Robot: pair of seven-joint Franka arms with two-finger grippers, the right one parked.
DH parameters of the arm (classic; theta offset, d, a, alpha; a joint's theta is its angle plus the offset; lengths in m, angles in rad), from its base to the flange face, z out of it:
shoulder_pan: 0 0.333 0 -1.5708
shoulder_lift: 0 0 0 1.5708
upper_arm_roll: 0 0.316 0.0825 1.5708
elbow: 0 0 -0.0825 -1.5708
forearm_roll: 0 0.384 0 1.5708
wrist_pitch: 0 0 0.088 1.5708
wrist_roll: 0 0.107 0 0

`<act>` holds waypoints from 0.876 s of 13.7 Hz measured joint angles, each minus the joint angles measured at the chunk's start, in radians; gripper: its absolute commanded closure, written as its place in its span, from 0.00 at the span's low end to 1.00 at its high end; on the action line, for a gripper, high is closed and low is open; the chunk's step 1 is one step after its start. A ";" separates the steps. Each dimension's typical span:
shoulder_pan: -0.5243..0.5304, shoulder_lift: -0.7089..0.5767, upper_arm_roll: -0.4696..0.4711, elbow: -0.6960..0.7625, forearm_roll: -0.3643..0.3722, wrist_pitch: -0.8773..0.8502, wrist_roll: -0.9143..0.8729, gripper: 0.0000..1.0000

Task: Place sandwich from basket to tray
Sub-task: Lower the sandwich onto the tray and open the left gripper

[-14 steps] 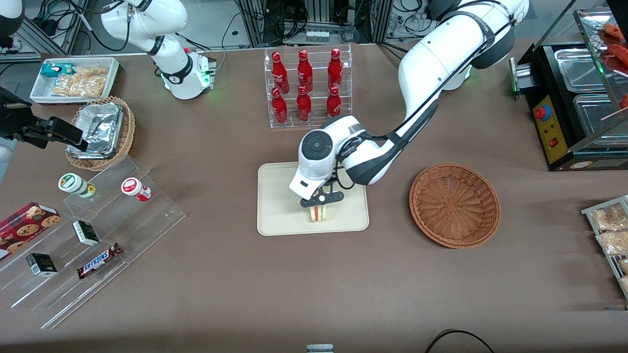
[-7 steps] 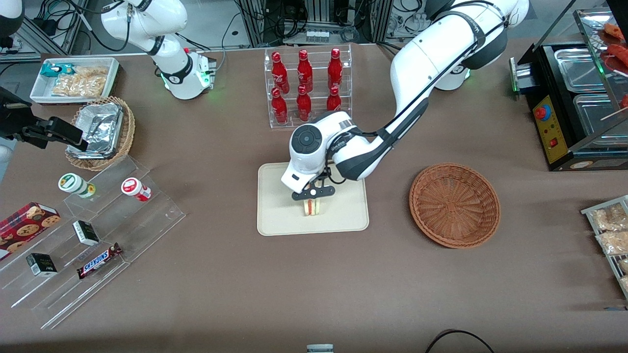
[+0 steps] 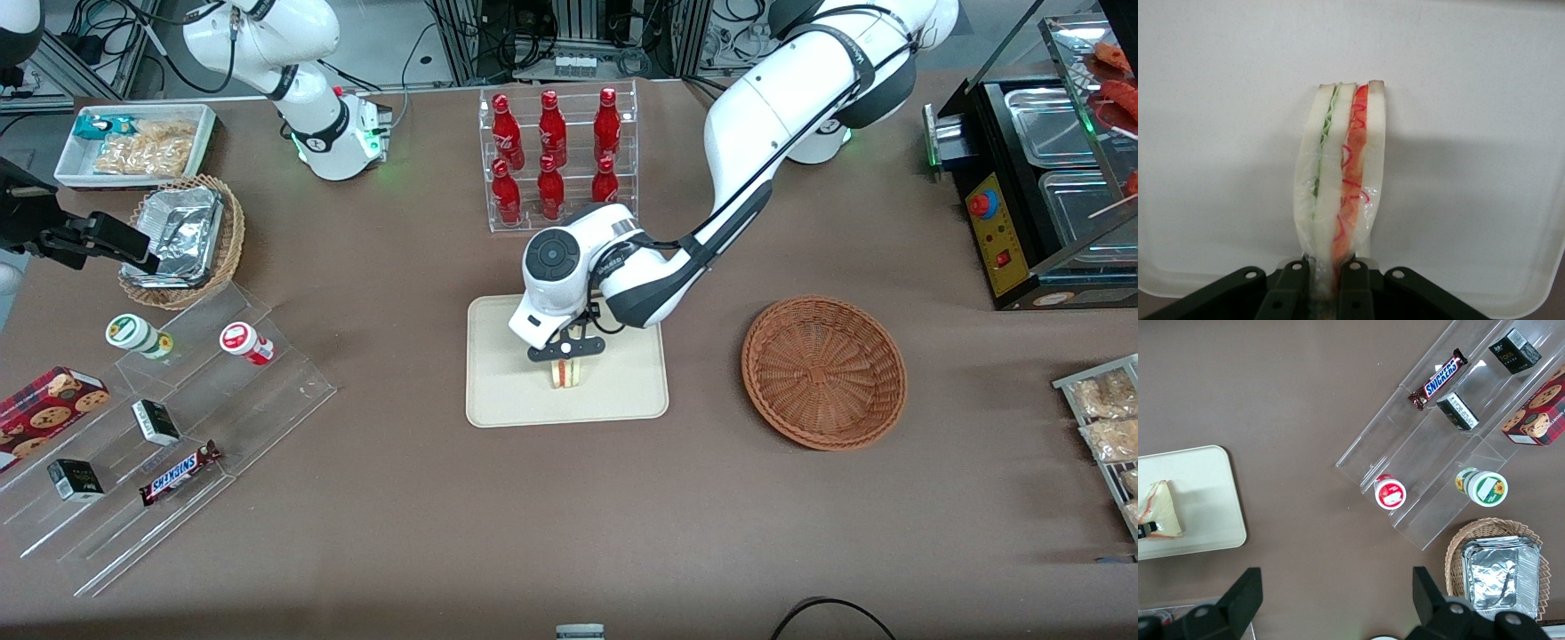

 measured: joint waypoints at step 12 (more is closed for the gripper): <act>0.032 -0.191 -0.003 0.055 0.002 -0.230 -0.018 0.00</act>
